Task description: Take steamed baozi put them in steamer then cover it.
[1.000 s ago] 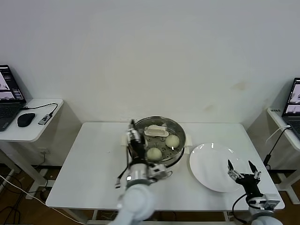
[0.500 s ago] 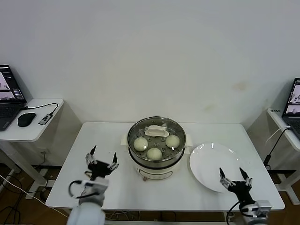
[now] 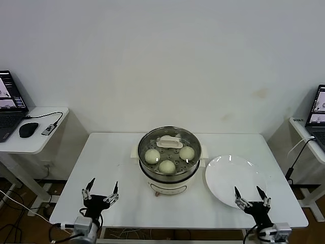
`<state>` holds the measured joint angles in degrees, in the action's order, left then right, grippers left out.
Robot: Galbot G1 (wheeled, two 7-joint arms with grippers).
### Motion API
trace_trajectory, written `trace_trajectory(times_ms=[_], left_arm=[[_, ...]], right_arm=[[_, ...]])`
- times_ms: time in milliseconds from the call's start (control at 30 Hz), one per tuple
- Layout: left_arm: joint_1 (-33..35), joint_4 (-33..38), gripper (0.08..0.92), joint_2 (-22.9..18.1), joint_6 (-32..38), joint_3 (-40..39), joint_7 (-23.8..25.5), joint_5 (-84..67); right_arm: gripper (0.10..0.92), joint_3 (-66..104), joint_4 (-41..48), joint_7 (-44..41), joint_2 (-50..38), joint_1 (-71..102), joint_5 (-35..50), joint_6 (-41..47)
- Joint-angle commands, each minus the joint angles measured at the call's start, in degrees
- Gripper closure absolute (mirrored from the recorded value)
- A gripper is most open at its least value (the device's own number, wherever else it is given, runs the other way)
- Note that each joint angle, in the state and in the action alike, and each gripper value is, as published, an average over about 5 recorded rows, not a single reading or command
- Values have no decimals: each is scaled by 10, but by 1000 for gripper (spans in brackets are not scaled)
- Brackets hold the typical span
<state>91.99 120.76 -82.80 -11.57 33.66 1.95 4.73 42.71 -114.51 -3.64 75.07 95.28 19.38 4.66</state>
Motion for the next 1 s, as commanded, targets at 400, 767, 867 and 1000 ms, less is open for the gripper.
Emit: trace_trajectory(times_ms=[400,767,867,1000], left_arm=[[89,46,177,-7,30,-5,-5,-35],[113,56,177,-12,13,-7,-6,-26],[119,60,177,-10,6,-3,-2,-28],[120,56,177,-9,3,3,0,-30]], right_arm=[[203,-24,-43,21,-5,29,0,23],[203,-29,-51,7,0,41,-22,18],[203,-32,-51,3,-3,41,-33,24],[203,-36,-47,0,-10,40,-45,32]])
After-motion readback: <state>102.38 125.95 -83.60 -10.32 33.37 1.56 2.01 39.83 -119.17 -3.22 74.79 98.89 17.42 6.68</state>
